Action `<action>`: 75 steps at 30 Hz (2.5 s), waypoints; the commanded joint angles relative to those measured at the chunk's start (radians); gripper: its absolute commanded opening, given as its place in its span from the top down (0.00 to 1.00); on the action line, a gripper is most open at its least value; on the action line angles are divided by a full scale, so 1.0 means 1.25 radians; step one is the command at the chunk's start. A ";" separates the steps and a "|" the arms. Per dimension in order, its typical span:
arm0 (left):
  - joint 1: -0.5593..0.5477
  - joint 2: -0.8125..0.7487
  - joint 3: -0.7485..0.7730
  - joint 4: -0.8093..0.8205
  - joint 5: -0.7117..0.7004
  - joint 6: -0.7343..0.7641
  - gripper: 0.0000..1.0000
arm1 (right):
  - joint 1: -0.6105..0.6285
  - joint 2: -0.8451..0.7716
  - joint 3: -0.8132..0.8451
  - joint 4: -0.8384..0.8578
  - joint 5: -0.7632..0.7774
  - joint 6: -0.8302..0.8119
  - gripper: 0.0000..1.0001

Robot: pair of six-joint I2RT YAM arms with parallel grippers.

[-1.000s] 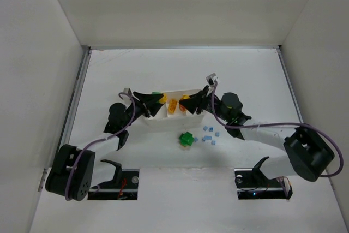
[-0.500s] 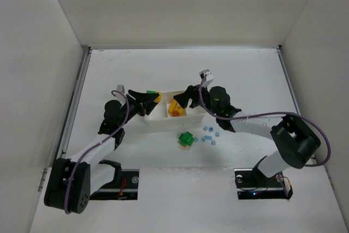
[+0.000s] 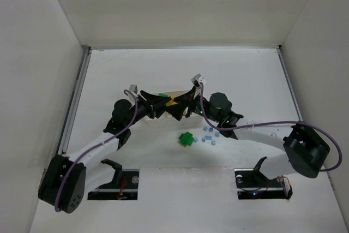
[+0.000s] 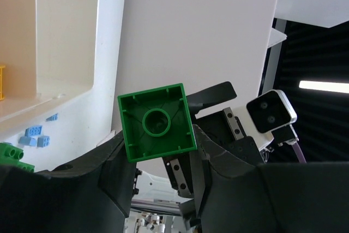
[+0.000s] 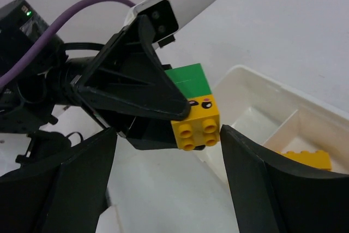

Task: Sort the legos into containers by color

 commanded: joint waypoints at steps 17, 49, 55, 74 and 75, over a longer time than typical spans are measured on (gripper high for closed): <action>-0.037 -0.010 0.033 0.023 -0.020 -0.020 0.81 | 0.019 0.015 0.008 0.025 -0.006 -0.017 0.60; -0.006 -0.007 0.039 0.005 -0.002 0.005 0.53 | -0.046 -0.056 -0.070 0.025 -0.016 -0.012 0.69; -0.013 0.001 0.043 0.005 -0.001 0.012 0.54 | -0.050 -0.057 -0.075 0.023 -0.016 -0.018 0.68; 0.037 -0.013 0.017 -0.005 0.014 0.048 0.89 | -0.058 -0.093 -0.084 -0.004 -0.006 -0.043 0.68; 0.052 -0.020 0.014 -0.013 0.017 0.048 0.89 | -0.060 -0.095 -0.085 -0.004 -0.006 -0.042 0.68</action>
